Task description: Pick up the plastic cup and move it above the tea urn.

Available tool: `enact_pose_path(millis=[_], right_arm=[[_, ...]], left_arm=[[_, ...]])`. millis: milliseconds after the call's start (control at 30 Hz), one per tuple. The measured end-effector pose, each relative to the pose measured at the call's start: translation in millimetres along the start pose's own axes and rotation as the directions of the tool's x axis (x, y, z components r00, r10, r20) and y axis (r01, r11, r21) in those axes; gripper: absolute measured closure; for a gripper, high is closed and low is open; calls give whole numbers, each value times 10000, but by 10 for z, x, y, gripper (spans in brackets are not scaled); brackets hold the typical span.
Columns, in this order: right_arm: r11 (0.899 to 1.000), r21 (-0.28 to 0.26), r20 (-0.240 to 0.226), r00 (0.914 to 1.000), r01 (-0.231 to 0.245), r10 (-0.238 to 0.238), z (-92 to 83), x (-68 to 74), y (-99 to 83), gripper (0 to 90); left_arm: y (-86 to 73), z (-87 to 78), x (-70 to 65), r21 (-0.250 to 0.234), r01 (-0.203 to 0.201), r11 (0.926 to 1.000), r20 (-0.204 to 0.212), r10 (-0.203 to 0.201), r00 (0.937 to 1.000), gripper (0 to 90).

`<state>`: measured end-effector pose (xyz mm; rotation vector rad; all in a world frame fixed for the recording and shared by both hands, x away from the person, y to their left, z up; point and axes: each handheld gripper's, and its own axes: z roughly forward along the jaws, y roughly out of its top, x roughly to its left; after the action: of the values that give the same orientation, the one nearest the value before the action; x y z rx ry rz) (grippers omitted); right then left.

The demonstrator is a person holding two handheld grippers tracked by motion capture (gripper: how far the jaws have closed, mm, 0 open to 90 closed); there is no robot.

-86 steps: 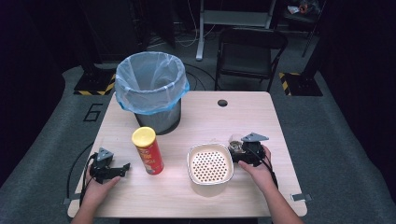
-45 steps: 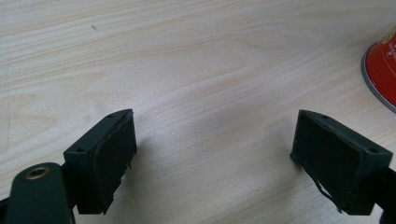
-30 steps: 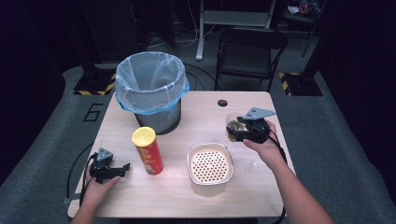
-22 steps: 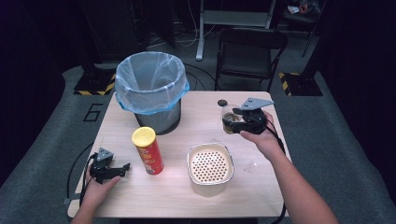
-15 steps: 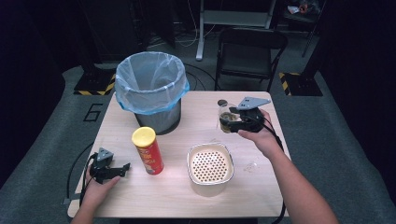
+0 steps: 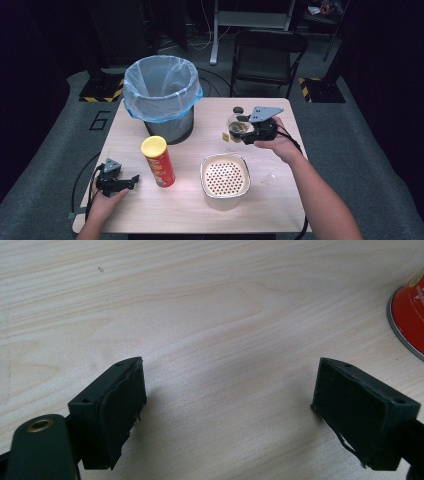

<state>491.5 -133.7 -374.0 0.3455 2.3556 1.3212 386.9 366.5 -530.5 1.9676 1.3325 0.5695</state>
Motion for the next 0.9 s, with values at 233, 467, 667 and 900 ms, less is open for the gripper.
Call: enact_pose_path(millis=[233, 467, 667, 900], right_arm=[[9904, 145, -436, 9896, 1376, -1368, 182, 108, 43, 379], [9661, 200, -344, 9659, 2576, -2568, 236, 259, 69, 378], [9527, 183, -163, 9528, 3033, -3030, 215, 330, 53, 375], [9320, 193, 311, 9315, 3619, -3623, 177, 399, 92, 384]], left_arm=[[-5, -2, -7, -19, 61, 10000, 4, -61, 10000, 133], [-9, -10, -4, -31, -71, 10000, -24, 71, 10000, 133], [-10, -11, -6, -26, -61, 10000, -20, 61, 10000, 133], [-10, -11, -6, -27, -61, 10000, -19, 61, 10000, 133]])
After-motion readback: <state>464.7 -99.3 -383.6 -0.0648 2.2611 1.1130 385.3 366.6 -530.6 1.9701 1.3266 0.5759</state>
